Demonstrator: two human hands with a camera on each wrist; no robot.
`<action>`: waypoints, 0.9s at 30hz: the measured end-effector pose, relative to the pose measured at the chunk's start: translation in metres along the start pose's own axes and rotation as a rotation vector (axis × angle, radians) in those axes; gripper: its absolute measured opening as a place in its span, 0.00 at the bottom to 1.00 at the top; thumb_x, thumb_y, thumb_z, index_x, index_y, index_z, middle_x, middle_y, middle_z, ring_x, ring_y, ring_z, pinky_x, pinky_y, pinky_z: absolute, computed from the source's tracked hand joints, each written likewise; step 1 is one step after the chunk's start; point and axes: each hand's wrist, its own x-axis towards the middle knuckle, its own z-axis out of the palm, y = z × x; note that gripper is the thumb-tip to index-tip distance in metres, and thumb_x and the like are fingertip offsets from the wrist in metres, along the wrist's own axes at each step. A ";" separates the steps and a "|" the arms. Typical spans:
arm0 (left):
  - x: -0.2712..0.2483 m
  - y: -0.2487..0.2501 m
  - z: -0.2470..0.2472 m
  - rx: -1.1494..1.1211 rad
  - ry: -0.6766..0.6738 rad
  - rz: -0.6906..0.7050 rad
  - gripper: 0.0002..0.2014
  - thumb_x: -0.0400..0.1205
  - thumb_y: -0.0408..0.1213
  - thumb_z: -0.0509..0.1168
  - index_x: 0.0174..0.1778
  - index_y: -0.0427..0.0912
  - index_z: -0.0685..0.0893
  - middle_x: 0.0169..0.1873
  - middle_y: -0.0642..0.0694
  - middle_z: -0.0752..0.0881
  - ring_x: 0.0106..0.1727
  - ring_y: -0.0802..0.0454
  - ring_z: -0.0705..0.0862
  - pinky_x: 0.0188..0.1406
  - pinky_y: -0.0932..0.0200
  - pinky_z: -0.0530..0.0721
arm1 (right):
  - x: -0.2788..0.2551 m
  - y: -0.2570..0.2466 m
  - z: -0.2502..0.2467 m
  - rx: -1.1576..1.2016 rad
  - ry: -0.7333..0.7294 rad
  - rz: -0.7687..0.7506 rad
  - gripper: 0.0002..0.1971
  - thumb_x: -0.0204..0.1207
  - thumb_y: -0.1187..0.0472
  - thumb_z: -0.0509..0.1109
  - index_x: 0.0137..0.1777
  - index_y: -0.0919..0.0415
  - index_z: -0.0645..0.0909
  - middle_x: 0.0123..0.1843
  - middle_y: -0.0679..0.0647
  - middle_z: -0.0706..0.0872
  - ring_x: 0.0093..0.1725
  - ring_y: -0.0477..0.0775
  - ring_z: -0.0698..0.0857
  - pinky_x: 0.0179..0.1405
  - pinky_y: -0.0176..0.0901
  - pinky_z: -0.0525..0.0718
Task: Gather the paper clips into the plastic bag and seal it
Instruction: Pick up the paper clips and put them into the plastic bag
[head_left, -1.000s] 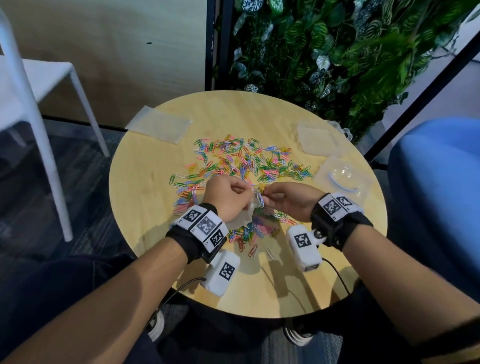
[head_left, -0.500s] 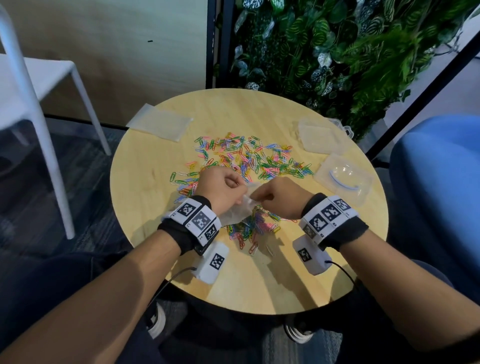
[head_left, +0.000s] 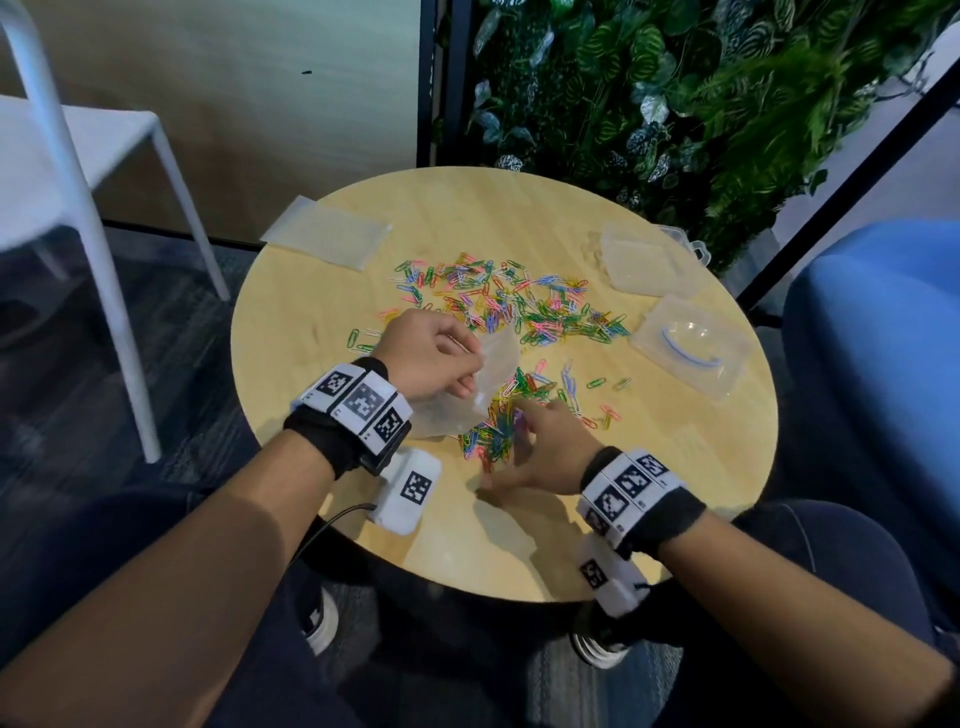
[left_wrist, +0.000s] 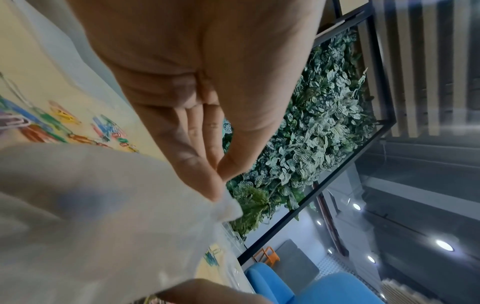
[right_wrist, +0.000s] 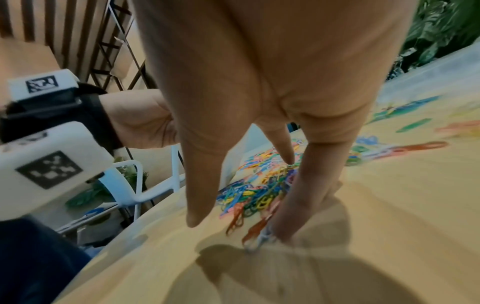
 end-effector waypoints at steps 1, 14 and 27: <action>-0.001 0.001 -0.004 -0.007 0.011 -0.001 0.03 0.76 0.23 0.73 0.44 0.29 0.87 0.29 0.33 0.90 0.27 0.42 0.88 0.33 0.53 0.90 | 0.004 -0.005 -0.001 -0.025 0.012 0.001 0.57 0.52 0.30 0.80 0.80 0.52 0.63 0.67 0.59 0.70 0.62 0.60 0.76 0.59 0.48 0.78; -0.003 -0.005 -0.026 -0.051 0.016 -0.019 0.03 0.76 0.23 0.72 0.44 0.30 0.88 0.27 0.35 0.89 0.25 0.45 0.87 0.31 0.56 0.88 | 0.019 -0.003 -0.020 -0.054 0.252 -0.049 0.10 0.76 0.59 0.74 0.55 0.57 0.91 0.49 0.54 0.92 0.50 0.55 0.88 0.55 0.40 0.84; 0.001 -0.008 0.004 -0.005 -0.045 -0.031 0.11 0.78 0.23 0.69 0.54 0.37 0.87 0.28 0.34 0.89 0.29 0.43 0.89 0.35 0.52 0.91 | 0.003 0.014 -0.085 1.360 0.189 0.060 0.06 0.77 0.75 0.68 0.50 0.72 0.85 0.48 0.64 0.90 0.41 0.56 0.91 0.43 0.38 0.91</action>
